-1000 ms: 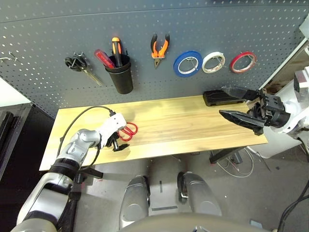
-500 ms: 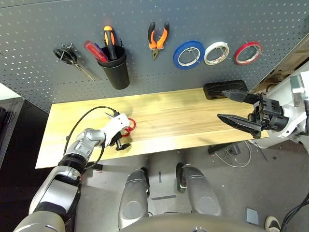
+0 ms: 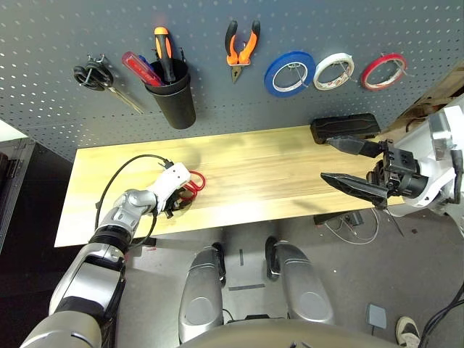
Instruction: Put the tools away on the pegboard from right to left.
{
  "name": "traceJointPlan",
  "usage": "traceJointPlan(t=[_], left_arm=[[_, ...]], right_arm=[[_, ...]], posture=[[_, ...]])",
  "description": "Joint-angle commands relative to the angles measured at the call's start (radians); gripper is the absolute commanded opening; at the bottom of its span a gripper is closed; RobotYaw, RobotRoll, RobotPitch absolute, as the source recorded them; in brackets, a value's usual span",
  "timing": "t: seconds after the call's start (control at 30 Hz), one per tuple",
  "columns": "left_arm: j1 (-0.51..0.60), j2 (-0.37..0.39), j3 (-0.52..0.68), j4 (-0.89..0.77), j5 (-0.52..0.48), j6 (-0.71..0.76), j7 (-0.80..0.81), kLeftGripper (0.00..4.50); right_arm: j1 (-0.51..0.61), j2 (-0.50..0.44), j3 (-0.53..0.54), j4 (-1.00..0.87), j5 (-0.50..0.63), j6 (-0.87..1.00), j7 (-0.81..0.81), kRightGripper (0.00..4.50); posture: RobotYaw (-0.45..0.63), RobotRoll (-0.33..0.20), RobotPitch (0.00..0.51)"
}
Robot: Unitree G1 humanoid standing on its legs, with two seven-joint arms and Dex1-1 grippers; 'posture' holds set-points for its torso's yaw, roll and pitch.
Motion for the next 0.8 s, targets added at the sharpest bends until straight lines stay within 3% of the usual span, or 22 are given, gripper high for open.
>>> traceJointPlan(t=[0.03, 0.17, 0.37, 0.53, 0.63, 0.8], left_arm=[[0.039, -0.023, 0.014, 0.007, 0.001, 0.138, 0.042, 0.05], [0.049, -0.069, 0.131, -0.054, -0.088, 0.319, 0.108, 0.05], [0.075, -0.210, 0.406, -0.240, -0.293, 0.681, 0.291, 0.05], [0.089, -0.332, 0.592, -0.389, -0.390, 0.859, 0.507, 0.05], [0.101, -0.367, 0.633, -0.454, -0.414, 0.908, 0.570, 0.05], [0.134, -0.381, 0.638, -0.659, -0.457, 1.030, 0.610, 1.69]], right_arm=[[-0.002, 0.002, 0.009, -0.013, 0.007, 0.003, 0.001, 4.50], [-0.012, 0.010, 0.018, -0.007, 0.002, -0.001, 0.000, 4.50], [-0.019, 0.030, 0.035, -0.005, -0.004, -0.005, -0.008, 4.50], [-0.026, 0.042, 0.046, -0.004, -0.006, -0.004, -0.008, 4.50], [-0.027, 0.045, 0.049, -0.003, -0.008, -0.005, -0.006, 4.50], [-0.032, 0.044, 0.054, 0.003, -0.006, -0.006, -0.002, 4.50]], posture=[[-0.21, 0.000, 0.295], [-0.21, 0.000, 0.294], [-0.19, 0.000, 0.289], [-0.18, 0.000, 0.283], [-0.18, 0.000, 0.281], [-0.18, 0.000, 0.279]])
